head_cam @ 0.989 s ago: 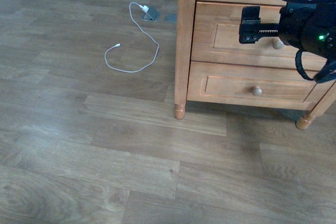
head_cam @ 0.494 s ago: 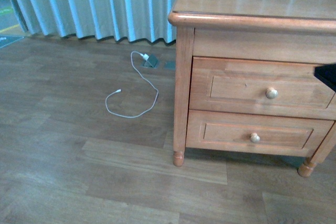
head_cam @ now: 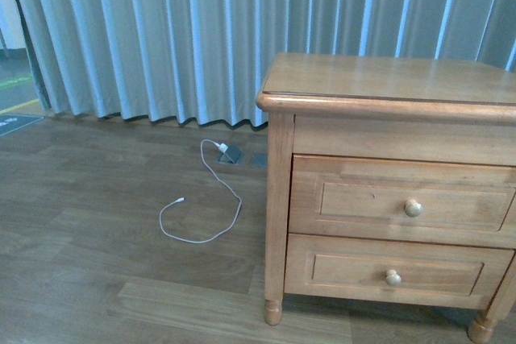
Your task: Put charger into drawer
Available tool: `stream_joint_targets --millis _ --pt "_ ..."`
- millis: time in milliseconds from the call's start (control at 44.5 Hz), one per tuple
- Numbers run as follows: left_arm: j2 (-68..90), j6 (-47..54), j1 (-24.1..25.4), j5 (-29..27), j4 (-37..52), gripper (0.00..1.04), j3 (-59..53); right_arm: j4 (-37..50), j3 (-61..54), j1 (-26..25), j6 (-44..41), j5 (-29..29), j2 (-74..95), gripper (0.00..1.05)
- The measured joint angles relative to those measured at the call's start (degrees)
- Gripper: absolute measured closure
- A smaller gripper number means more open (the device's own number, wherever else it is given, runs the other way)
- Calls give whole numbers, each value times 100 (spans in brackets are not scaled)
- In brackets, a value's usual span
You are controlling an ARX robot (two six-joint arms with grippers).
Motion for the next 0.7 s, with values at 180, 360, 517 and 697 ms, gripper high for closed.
stream_joint_targets --millis 180,360,517,697 --pt "0 0 0 0 0 6 0 -2 0 -11 0 2 7 8" --pt "0 0 0 0 0 6 0 1878 -776 396 188 1425 -334 30" --pt "0 0 0 -2 0 6 0 1952 -997 671 234 1755 -726 55" --pt "0 0 0 -2 0 6 0 1628 -1202 1314 247 2505 -1241 92"
